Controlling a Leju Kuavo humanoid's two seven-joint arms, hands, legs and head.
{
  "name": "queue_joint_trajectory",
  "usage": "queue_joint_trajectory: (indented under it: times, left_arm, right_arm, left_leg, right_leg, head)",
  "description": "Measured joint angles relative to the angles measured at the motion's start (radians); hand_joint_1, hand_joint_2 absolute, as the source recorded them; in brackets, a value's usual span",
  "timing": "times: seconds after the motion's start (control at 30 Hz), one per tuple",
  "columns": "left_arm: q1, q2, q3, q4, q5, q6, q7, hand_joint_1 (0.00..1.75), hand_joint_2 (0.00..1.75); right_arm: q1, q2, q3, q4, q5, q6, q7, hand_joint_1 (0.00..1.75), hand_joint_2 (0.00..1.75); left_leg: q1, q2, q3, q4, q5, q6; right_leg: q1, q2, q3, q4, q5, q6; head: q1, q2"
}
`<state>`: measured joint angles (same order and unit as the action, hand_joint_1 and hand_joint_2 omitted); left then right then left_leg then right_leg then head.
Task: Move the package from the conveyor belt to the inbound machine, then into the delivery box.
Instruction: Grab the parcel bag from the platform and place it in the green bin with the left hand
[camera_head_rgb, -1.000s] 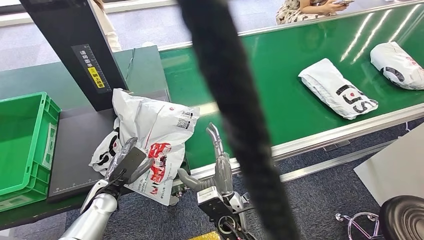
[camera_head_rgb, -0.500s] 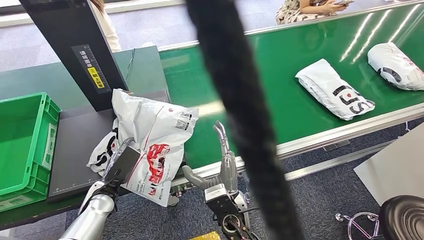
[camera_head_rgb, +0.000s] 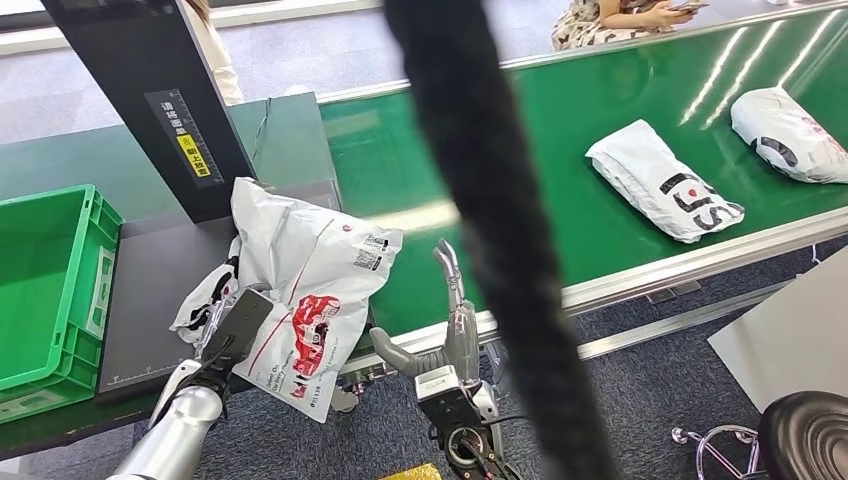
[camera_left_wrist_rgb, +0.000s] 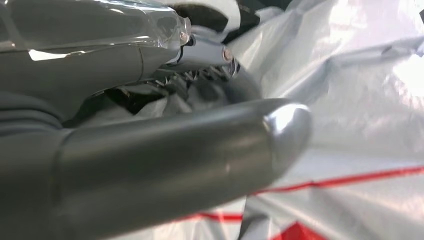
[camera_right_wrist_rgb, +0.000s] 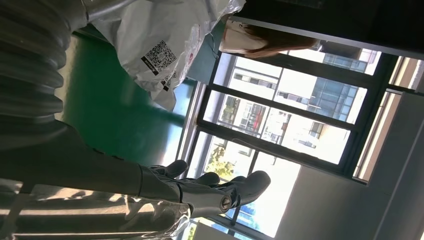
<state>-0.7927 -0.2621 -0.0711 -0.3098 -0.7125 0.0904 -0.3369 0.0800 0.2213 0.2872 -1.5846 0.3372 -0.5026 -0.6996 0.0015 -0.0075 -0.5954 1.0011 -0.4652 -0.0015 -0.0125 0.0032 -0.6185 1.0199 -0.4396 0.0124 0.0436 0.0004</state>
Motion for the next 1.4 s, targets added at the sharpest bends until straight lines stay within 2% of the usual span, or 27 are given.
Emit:
queue_joint_trajectory:
  times: [0.47,0.73,0.87,1.4]
  left_arm:
    - [0.004,0.0,0.0,0.0,-0.016,-0.022,0.01,0.0,0.0]
    - [0.002,-0.005,0.012,0.0,-0.014,0.009,0.038,0.0,0.0]
    - [0.0,-0.008,0.031,0.0,-0.009,0.009,0.048,0.0,1.75]
    - [-0.007,-0.008,0.049,0.0,-0.03,0.013,0.067,0.0,1.75]
  right_arm:
    - [0.001,0.002,-0.012,0.0,0.006,-0.003,0.0,0.0,1.75]
    - [0.003,0.008,-0.017,-0.009,0.006,-0.002,0.0,0.0,1.75]
    - [0.004,0.014,-0.022,-0.016,0.009,0.002,0.0,0.0,1.75]
    - [0.003,0.029,-0.039,-0.02,0.012,0.012,0.0,0.0,1.75]
  left_leg:
    - [0.0,0.0,0.0,0.0,0.0,0.0]
    - [0.0,0.0,0.001,0.0,0.0,0.0]
    - [0.0,0.0,0.001,0.0,0.0,0.0]
    - [0.0,0.0,0.001,0.0,0.0,0.0]
  right_leg:
    - [0.0,0.0,0.0,0.0,0.0,0.0]
    - [0.0,0.0,0.001,0.0,0.0,0.0]
    - [0.0,0.0,0.001,0.0,0.0,0.0]
    - [0.0,0.0,0.001,0.0,0.0,0.0]
  head:
    - [0.0,0.0]
    - [0.0,0.0]
    - [0.0,0.0]
    - [0.0,0.0]
